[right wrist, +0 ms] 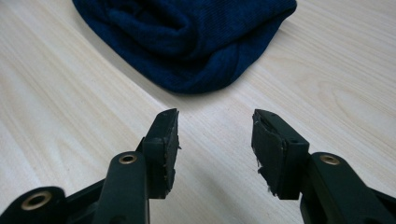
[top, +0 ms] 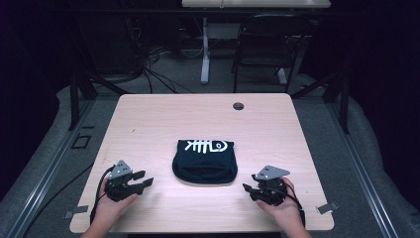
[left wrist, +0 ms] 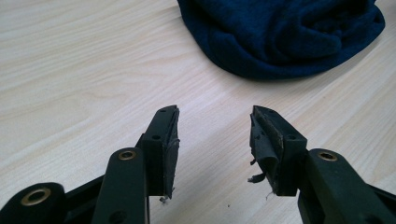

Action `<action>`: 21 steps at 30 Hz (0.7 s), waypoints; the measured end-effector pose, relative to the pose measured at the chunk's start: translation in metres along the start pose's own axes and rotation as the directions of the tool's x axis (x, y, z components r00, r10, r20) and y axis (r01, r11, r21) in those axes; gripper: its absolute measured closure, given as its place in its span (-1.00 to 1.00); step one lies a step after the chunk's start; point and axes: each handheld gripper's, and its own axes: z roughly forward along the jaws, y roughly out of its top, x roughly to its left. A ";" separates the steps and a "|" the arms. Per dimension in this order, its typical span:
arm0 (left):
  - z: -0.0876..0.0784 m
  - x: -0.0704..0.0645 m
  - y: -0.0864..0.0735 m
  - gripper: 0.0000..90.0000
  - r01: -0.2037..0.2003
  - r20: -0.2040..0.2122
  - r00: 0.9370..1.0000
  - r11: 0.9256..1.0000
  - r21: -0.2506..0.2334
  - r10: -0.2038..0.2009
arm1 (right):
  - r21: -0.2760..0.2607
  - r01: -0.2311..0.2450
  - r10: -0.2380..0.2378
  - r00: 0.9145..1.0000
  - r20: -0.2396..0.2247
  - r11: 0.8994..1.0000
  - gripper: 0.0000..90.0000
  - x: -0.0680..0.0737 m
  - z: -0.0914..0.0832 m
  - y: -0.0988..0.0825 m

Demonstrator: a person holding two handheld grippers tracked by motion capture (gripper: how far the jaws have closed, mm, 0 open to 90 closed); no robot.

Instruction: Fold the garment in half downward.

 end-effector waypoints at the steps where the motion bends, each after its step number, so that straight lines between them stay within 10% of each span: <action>1: 0.001 0.000 -0.001 0.16 0.010 0.000 1.000 1.000 -0.001 -0.010 | -0.004 -0.005 0.005 1.000 0.002 1.000 0.12 0.000 0.000 -0.001; 21: 0.010 -0.003 -0.007 0.16 -0.039 -0.044 0.998 0.998 0.049 0.041 | 0.006 0.003 -0.003 0.999 0.037 1.000 0.13 0.001 0.012 -0.015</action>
